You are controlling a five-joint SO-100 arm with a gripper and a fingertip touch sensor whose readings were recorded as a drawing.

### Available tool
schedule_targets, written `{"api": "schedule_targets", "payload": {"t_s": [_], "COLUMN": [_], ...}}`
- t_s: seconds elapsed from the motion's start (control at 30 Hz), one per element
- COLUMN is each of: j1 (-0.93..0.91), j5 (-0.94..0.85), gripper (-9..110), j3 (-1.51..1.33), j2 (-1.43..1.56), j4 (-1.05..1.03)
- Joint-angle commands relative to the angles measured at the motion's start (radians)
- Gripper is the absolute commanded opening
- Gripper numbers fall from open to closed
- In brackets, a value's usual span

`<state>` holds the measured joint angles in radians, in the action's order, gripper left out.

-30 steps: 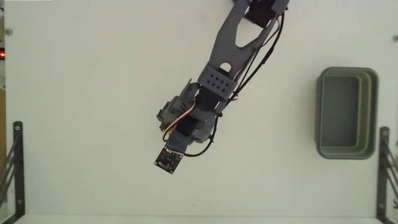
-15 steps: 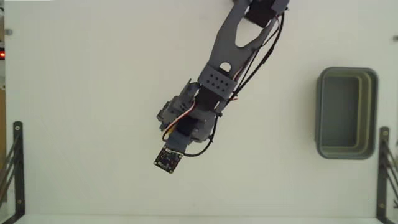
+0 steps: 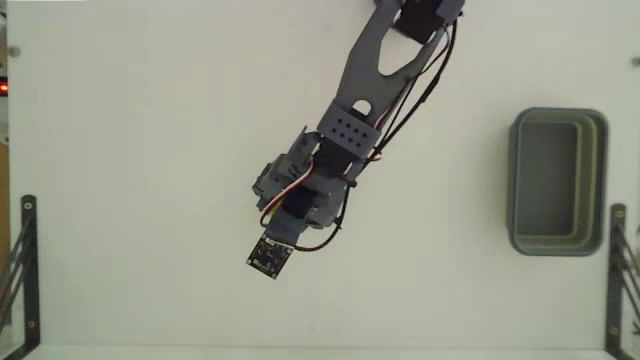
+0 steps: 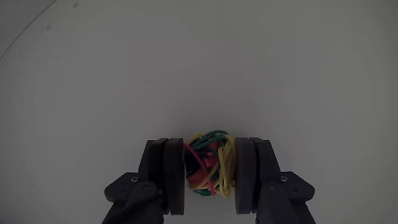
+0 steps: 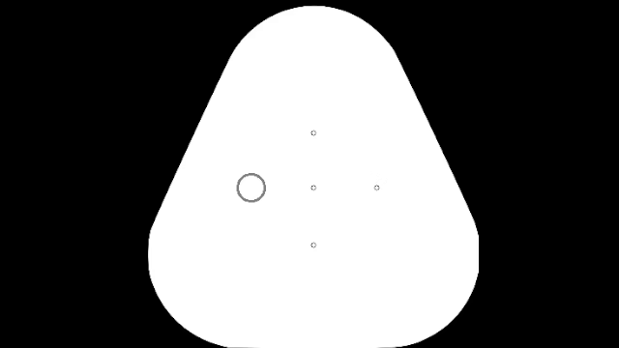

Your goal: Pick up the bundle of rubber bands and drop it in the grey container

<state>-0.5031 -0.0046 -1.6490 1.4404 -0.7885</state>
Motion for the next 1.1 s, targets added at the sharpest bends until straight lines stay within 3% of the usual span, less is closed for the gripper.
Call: {"api": "schedule_targets", "payload": {"t_s": [0.0,1.07], "j1": [-0.020,-0.020], "j5": [0.005,0.005], "gripper": [44,36], "j3": [0.000,0.000], "j2": [0.030,0.030], "j4": [0.018,0.018]}}
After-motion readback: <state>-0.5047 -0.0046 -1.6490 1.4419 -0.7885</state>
